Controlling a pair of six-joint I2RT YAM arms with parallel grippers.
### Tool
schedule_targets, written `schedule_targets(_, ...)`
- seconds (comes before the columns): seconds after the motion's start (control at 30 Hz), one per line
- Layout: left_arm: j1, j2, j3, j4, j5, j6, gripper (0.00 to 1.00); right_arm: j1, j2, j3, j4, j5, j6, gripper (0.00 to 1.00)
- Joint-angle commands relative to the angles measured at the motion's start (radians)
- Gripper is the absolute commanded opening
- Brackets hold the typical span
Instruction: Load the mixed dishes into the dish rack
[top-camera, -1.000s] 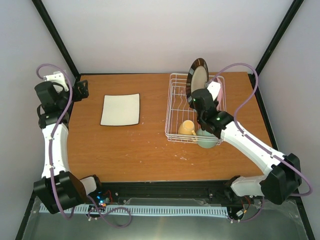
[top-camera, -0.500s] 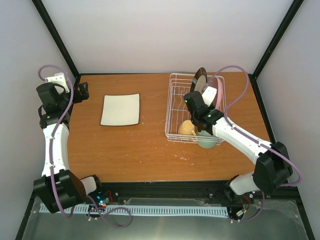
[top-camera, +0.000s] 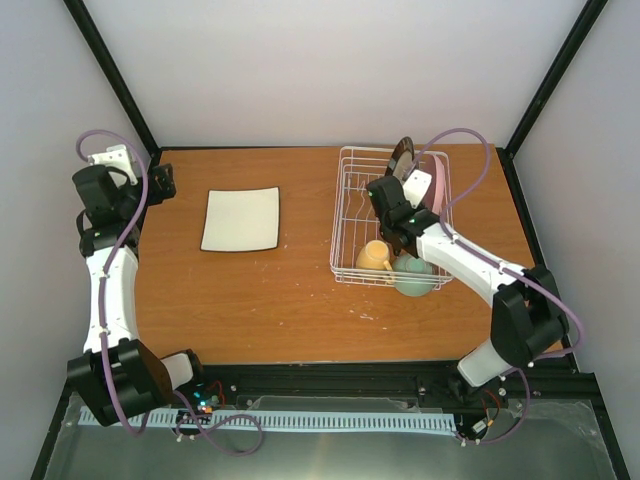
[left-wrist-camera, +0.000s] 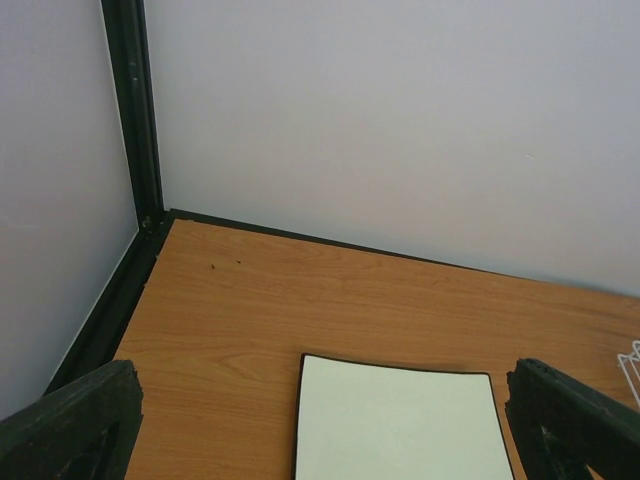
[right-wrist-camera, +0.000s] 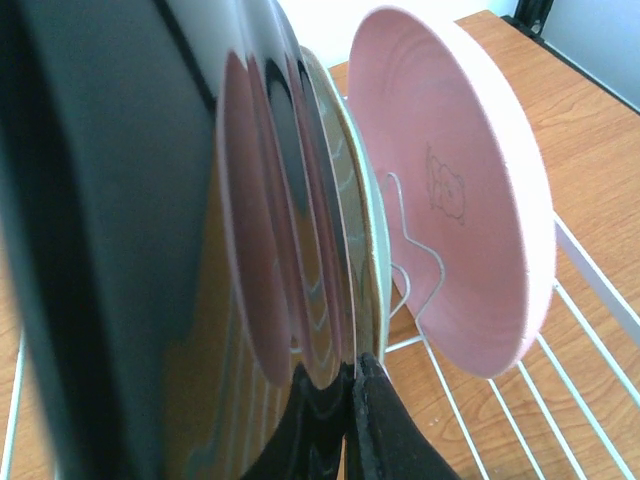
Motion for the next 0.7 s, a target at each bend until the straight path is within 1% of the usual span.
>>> schedule_targets(0.0, 0.002, 0.010, 0.008, 0.039, -0.019, 0.023, 1.00, -0.014, 0.020, 0.085, 0.148, 0.026, 0.016, 0.03)
schedule_targets(0.47, 0.002, 0.038, 0.011, 0.041, -0.028, 0.032, 1.00, -0.018, 0.169, 0.148, 0.147, -0.072, 0.003, 0.03)
schedule_targets(0.67, 0.001, 0.100, 0.036, -0.007, -0.036, 0.018, 1.00, -0.018, 0.214, 0.168, 0.142, -0.101, 0.003, 0.03)
